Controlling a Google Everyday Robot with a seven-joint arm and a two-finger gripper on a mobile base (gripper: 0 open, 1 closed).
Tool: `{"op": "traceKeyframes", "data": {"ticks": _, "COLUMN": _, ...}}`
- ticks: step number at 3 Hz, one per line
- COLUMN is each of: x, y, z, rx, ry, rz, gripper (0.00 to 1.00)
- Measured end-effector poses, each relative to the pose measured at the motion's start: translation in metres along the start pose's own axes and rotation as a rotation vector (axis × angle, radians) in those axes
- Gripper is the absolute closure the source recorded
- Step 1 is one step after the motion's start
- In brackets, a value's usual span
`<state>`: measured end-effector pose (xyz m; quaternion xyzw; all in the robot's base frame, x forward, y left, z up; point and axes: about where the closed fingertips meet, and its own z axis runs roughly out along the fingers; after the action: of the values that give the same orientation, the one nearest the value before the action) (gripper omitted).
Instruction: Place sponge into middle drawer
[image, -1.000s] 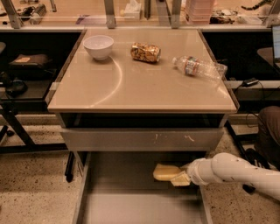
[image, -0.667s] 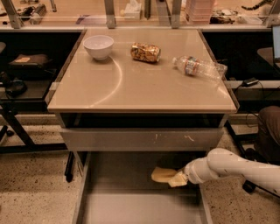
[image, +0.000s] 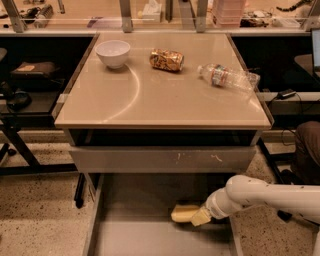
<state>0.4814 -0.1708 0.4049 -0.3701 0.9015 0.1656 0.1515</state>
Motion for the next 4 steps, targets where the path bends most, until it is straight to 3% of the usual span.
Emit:
{"op": "traceKeyframes", "data": {"ticks": 2, "x": 0.006, "y": 0.022, "z": 0.030, "rx": 0.087, "ry": 0.085, "rz": -0.153, "gripper": 1.00}}
{"op": "traceKeyframes", "data": {"ticks": 4, "x": -0.004, "y": 0.025, "z": 0.036, "rx": 0.090, "ry": 0.073, "rz": -0.170, "gripper": 0.57}}
